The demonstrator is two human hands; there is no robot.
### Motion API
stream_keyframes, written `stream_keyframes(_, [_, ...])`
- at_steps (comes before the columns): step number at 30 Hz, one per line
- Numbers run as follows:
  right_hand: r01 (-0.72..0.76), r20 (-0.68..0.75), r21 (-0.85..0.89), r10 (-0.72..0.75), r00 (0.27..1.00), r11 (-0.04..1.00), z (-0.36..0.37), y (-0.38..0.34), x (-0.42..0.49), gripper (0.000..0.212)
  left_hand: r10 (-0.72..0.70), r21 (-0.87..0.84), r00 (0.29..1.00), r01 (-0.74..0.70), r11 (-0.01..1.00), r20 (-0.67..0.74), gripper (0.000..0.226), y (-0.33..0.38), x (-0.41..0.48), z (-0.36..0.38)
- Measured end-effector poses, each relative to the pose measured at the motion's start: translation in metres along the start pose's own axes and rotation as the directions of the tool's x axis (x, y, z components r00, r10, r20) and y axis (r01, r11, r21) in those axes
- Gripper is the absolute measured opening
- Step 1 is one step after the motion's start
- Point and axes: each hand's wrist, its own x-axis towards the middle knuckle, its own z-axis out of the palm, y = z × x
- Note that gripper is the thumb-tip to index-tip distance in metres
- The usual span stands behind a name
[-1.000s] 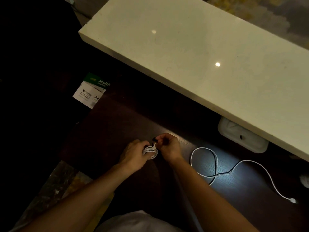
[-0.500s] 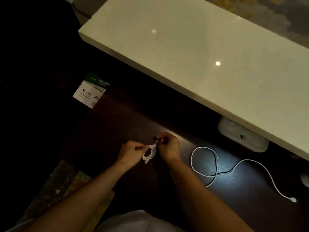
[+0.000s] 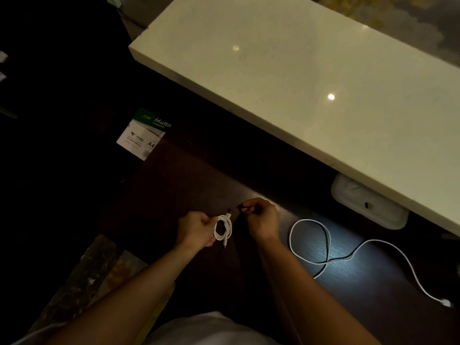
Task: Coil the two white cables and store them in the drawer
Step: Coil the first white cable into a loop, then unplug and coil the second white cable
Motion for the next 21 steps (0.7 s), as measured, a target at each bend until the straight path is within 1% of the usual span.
stream_keyframes(2, [-0.005, 0.019, 0.052, 0.004, 1.0, 0.999, -0.004, 0.003, -0.003, 0.024, 0.051, 0.13, 0.999, -0.048, 0.99, -0.016, 0.025, -0.001, -0.001, 0.0])
stream_keyframes(4, [-0.017, 0.035, 0.071, 0.014, 0.999, 0.997, -0.008, 0.006, -0.008, 0.024, 0.08, 0.215, 0.996, -0.072, 0.974, -0.026, 0.025, -0.003, 0.0, -0.002])
stream_keyframes(9, [-0.068, 0.015, 0.129, 0.066, 0.998, 0.989, -0.029, 0.024, -0.016, 0.018, 0.091, 0.282, 0.995, -0.074, 0.957, -0.048, 0.023, 0.0, 0.001, -0.01])
stream_keyframes(11, [-0.058, -0.014, 0.127, 0.061, 0.998, 0.99, -0.041, 0.03, -0.02, 0.019, 0.136, 0.331, 0.989, -0.109, 0.937, -0.061, 0.02, 0.005, -0.001, -0.013])
stream_keyframes(15, [-0.021, -0.075, 0.028, 0.023, 0.997, 0.999, -0.074, 0.041, -0.029, 0.031, 0.285, 0.436, 0.957, -0.236, 0.868, -0.048, 0.016, 0.019, -0.006, -0.006])
stream_keyframes(17, [0.008, -0.065, -0.073, -0.013, 0.998, 0.997, -0.089, 0.05, -0.034, 0.027, 0.342, 0.451, 0.939, -0.29, 0.844, -0.037, 0.014, 0.028, -0.013, 0.004])
stream_keyframes(19, [0.002, -0.014, -0.164, -0.005, 1.0, 0.986, -0.098, 0.061, -0.04, 0.019, 0.384, 0.464, 0.923, -0.327, 0.823, -0.03, 0.01, 0.034, -0.021, 0.019])
stream_keyframes(21, [0.03, 0.086, -0.272, -0.007, 0.996, 0.962, -0.097, 0.071, -0.049, 0.017, 0.394, 0.485, 0.919, -0.338, 0.806, -0.014, 0.01, 0.032, -0.03, 0.033])
